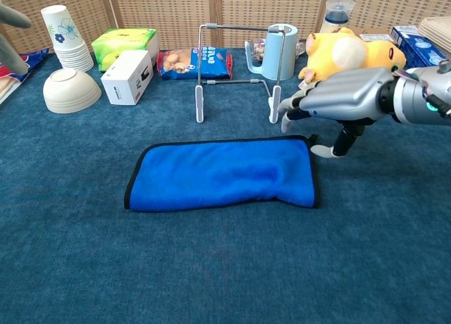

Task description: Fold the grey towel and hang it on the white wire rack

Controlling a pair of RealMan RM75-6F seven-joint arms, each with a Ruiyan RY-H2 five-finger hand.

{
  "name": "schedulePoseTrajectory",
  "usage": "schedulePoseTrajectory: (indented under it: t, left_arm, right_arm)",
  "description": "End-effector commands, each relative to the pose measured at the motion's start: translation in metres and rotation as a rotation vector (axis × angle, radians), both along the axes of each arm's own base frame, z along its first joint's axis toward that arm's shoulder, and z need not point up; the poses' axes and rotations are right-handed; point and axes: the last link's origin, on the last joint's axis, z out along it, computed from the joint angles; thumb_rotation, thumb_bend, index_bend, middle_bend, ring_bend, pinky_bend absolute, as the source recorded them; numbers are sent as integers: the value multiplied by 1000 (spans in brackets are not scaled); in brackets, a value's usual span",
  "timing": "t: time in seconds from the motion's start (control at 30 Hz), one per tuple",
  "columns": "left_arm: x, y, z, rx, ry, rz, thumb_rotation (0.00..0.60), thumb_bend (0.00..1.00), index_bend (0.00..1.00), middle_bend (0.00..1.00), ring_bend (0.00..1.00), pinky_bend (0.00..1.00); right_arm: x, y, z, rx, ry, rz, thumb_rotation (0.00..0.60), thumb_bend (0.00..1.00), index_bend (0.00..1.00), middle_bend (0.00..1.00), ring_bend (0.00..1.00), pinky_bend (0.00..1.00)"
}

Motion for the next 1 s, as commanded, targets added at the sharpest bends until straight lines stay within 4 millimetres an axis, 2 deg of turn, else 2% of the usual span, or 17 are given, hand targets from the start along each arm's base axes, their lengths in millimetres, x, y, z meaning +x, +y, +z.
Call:
schedulePoseTrajectory:
  t: [0.03, 0.23, 0.47, 0.63, 0.77, 0.9, 1.0]
  left_arm:
    - [1, 0, -1, -5, 13, -6, 1, 199, 410, 176, 74, 324]
    - [2, 0, -1, -10, 30, -10, 0, 199, 410, 177, 74, 324]
    - [1, 2, -2, -18, 39, -6, 3, 199, 411, 179, 74, 324]
    - [0, 4, -1, -13, 92, -15, 4, 199, 410, 179, 74, 322]
    - [1, 10, 4, 6, 88, -13, 7, 200, 410, 179, 74, 321]
    - [-1, 11, 4, 1, 115, -15, 8, 199, 410, 179, 74, 320]
    - [-1, 11, 6, 2, 136, -15, 61, 199, 414, 178, 73, 314]
  right_arm:
    - [0, -1, 0, 2, 0, 0, 359, 485, 180, 27, 0, 0]
    - [-5, -1, 3, -4, 7, -7, 359, 485, 182, 26, 0, 0]
    - [-8, 9, 15, -9, 3, -13, 358, 485, 188, 27, 0, 0]
    - [-9, 22, 21, 13, -8, -36, 360, 485, 203, 27, 0, 0]
    - [-5, 45, 21, 69, -7, -22, 360, 485, 202, 27, 0, 0]
    - [-3, 52, 19, 87, -2, -11, 359, 484, 201, 27, 0, 0]
    - [-2, 54, 19, 86, 4, -8, 359, 485, 200, 27, 0, 0]
